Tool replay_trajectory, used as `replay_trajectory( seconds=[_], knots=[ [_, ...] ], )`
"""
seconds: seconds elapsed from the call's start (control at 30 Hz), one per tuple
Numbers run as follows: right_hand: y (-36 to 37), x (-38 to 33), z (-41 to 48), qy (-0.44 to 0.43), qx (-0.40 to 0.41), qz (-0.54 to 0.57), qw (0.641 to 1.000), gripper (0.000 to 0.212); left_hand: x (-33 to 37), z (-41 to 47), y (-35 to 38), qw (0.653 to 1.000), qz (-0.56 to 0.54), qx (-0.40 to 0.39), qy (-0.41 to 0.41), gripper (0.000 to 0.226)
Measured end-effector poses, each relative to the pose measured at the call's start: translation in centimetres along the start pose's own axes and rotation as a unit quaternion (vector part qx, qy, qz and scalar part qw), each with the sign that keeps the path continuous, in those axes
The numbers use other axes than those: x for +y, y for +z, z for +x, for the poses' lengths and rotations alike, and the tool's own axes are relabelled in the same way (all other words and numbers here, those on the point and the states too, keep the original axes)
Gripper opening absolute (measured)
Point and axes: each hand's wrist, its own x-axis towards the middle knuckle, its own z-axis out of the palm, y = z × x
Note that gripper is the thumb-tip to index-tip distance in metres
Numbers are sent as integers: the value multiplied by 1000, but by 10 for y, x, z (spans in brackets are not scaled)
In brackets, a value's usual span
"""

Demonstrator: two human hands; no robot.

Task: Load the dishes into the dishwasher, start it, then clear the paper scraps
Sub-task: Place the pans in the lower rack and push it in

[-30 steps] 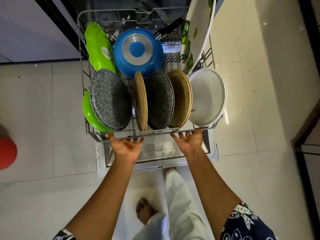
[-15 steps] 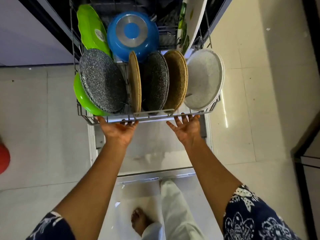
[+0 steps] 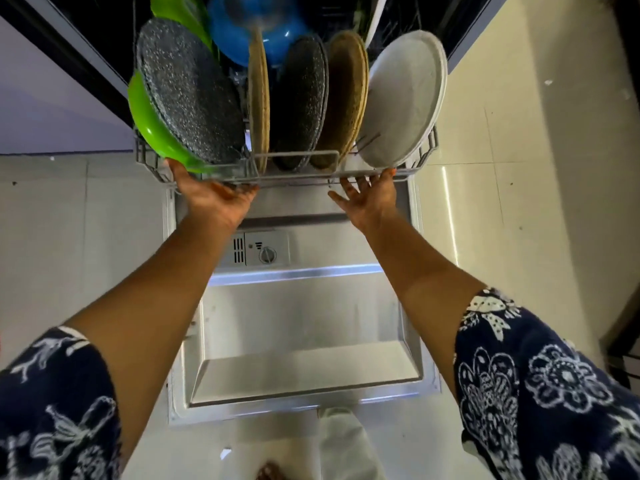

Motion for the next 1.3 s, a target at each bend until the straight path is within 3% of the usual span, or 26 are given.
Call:
replay_trajectory(
  seconds=[0.2, 0.53, 0.73, 0.83, 1.0, 1.17, 1.3],
  knots=[
    [46, -19, 29, -32, -16, -30, 999, 65, 19, 48, 30, 999, 15, -36, 4, 81],
    [90, -45, 78, -65, -25, -102, 992, 65, 47, 121, 46, 992, 117, 14, 39, 119],
    [107, -64, 98, -56, -48, -147, 986, 73, 52, 143, 61, 985, 165, -49, 33, 111],
    [111, -65, 100, -54, -50, -170, 983, 74, 56, 142, 68, 982, 184, -38, 20, 116],
    [102, -61, 95, -53, -64, -202, 976, 73, 53, 127, 65, 967, 252, -28, 34, 96],
    [71, -49, 58, -40, -44, -276, 959, 70, 46, 82, 40, 953, 303, 6, 12, 88],
    [16, -14, -7, -4, -51, -291, 955, 52, 26, -3, 8, 940, 339, 11, -23, 67]
  ],
)
